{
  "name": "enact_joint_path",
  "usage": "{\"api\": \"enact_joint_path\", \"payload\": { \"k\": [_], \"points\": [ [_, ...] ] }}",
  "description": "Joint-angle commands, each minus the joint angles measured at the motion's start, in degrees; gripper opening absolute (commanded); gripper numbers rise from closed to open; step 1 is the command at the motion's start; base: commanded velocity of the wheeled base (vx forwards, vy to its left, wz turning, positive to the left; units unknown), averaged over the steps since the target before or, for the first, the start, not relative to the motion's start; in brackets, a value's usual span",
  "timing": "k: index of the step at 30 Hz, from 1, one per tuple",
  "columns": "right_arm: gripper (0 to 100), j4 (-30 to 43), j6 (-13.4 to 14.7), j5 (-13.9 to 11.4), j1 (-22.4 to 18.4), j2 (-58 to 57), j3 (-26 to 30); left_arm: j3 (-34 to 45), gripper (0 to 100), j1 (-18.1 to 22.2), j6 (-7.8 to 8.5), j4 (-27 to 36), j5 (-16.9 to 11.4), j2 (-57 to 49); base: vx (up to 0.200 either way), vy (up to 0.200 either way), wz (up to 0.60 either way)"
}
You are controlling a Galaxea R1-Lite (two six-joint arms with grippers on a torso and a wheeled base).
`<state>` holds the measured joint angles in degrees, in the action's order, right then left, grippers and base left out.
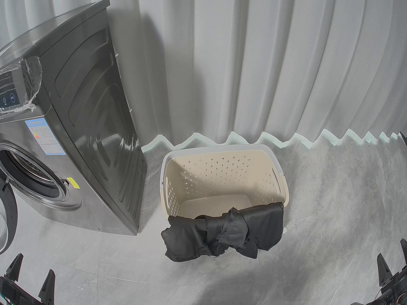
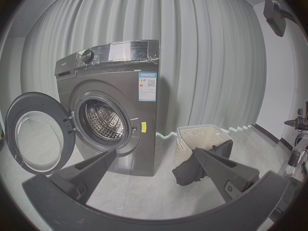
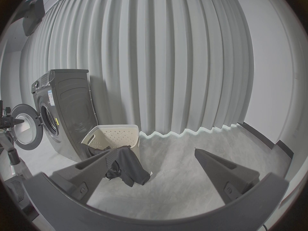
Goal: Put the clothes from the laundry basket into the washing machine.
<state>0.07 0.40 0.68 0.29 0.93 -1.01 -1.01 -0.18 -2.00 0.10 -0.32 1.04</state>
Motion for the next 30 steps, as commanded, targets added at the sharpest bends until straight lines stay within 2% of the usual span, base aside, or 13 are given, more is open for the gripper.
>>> {"api": "enact_joint_path", "payload": {
  "k": [1,3,4,7,8,12,15,17,22,26,28,29,30],
  "points": [
    [100,-0.2,-0.4,-0.3,-0.1,-0.9,1.0,0.8,100,0.0,-0.02,0.0,0.0,-1.0,0.0,0.0,0.0],
    [100,-1.6,-0.8,-1.1,0.0,-0.9,0.0,0.8,100,0.0,-0.02,0.0,0.0,-1.0,0.0,0.0,0.0],
    [100,-1.9,-0.6,-2.3,0.1,-0.9,-4.8,0.8,100,0.0,-0.02,0.0,0.0,-1.0,0.0,0.0,0.0],
    [100,1.5,-0.6,-3.2,0.5,3.2,-11.8,0.8,100,0.0,0.07,0.0,0.0,-1.0,0.0,0.0,0.0],
    [100,2.1,-0.6,-3.2,0.5,3.8,-12.3,0.8,100,0.0,0.07,0.0,0.0,-1.0,0.0,0.0,0.0],
    [100,7.4,-0.7,-7.4,2.4,12.3,-12.2,0.8,100,0.0,-0.02,0.0,0.0,-1.0,0.0,0.0,0.0],
    [100,6.5,-0.8,-10.3,2.5,18.6,-11.5,0.8,100,0.0,0.07,0.0,0.0,-1.0,0.0,0.0,0.0],
    [100,5.5,-0.6,-13.3,2.8,25.4,-11.9,0.8,100,0.0,0.07,0.0,0.0,-1.0,0.0,0.0,0.0],
    [100,-2.9,-0.8,-13.9,3.1,38.3,-11.3,0.8,100,0.0,0.07,0.0,0.0,-1.0,0.0,0.0,0.0],
    [100,-11.1,0.4,-14.2,6.1,48.6,-11.5,0.8,100,0.0,0.07,0.0,0.0,-1.0,0.0,0.0,0.0],
    [100,-14.1,3.6,-14.6,10.5,52.3,-11.6,0.8,100,0.0,0.07,0.0,0.0,-1.0,0.0,0.0,0.0],
    [100,-14.1,3.6,-14.6,10.5,52.3,-11.6,0.8,100,0.0,0.07,0.0,0.0,-1.0,0.0,0.0,0.0],
    [100,-16.1,6.5,-14.1,13.6,56.0,-12.1,0.8,100,0.0,0.07,0.0,0.1,-1.0,0.0,0.0,0.0]
  ]
}}
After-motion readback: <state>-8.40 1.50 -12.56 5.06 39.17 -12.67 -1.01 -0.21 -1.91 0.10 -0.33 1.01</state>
